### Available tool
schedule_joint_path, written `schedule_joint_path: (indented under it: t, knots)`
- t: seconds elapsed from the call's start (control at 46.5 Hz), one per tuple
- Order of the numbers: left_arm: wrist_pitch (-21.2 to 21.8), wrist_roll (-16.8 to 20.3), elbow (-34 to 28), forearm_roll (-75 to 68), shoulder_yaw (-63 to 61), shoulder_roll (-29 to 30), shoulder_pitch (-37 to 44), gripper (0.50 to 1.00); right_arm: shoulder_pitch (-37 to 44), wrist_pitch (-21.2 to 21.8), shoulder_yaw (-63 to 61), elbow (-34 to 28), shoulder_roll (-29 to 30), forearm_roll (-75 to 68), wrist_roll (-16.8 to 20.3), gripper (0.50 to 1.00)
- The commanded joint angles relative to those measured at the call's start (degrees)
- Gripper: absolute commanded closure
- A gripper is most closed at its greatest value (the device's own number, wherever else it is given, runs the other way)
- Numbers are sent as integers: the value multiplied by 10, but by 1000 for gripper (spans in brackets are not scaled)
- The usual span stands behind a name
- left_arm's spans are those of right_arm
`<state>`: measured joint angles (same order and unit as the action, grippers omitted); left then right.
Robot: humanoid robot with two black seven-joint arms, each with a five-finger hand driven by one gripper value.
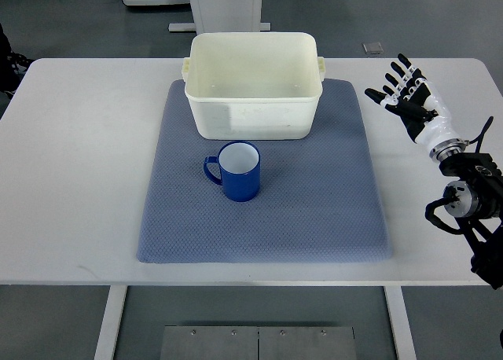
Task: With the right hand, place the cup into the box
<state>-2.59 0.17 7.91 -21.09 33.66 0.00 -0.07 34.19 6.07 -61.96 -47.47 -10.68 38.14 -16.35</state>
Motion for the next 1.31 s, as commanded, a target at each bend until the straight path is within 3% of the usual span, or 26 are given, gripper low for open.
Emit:
schedule_joint_path:
  t: [0.0,1.289]
  knots:
    - [1,0,0,0,0,0,0,500,1,0,0,0,0,0,0,500]
    - [2,1,-1,5,1,0,6,500,-2,0,-1,-1,-14,-2,-11,500]
